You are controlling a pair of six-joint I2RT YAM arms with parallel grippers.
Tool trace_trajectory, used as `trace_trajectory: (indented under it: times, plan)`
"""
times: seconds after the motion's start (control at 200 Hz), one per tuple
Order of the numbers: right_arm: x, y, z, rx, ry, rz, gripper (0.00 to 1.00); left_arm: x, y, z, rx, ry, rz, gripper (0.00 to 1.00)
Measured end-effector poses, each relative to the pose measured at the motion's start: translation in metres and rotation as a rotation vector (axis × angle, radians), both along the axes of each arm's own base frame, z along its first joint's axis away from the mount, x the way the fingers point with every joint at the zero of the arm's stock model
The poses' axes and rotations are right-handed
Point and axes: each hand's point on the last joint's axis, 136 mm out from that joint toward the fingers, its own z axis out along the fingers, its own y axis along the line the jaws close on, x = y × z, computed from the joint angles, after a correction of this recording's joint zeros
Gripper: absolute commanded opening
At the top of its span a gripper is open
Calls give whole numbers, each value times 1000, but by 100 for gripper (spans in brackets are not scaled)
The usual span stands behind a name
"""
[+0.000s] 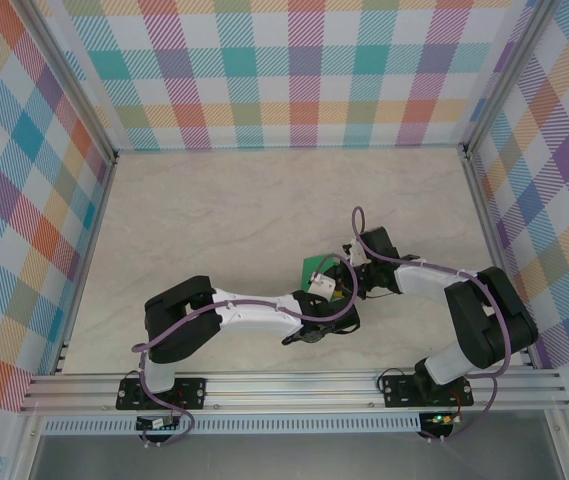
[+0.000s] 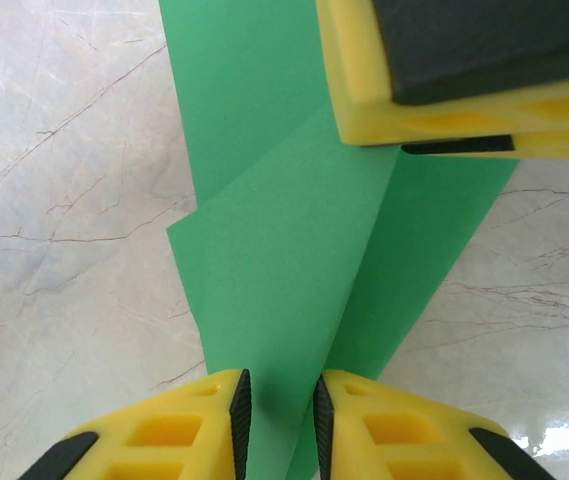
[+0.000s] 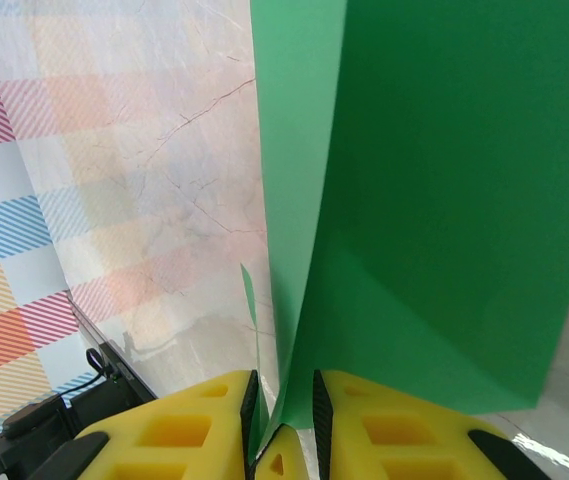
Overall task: Fold a paper plane with a square sheet of paper (pick it up from the middle)
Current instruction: Fourth fold the wing at the center of the table.
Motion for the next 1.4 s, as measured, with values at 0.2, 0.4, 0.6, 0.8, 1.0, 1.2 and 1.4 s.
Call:
trace_trajectory:
  times: [0.2,0.4,0.6,0.8,1.0,1.2,1.4]
  plan:
    - [-1,-1,-1,-4,6,1,21,0,1,0,3,-4,1,26]
    - [-1,-1,0,-6,7,1,19,0,2,0,4,-5,11,29]
    - [1,0,2,-6,3,0,18,0,3,-1,-1,-4,22,26]
    - [1,0,2,-6,2,0,18,0,4,-2,-8,-3,33,18]
    - [1,0,2,-6,2,0,19,-3,11,-9,4,3,44,11]
    - [1,-2,1,-17,5,-2,22,-4,14,-14,-1,8,45,7]
    - [0,-11,14,-47,-49,-14,34,-9,24,-11,-89,47,43,7]
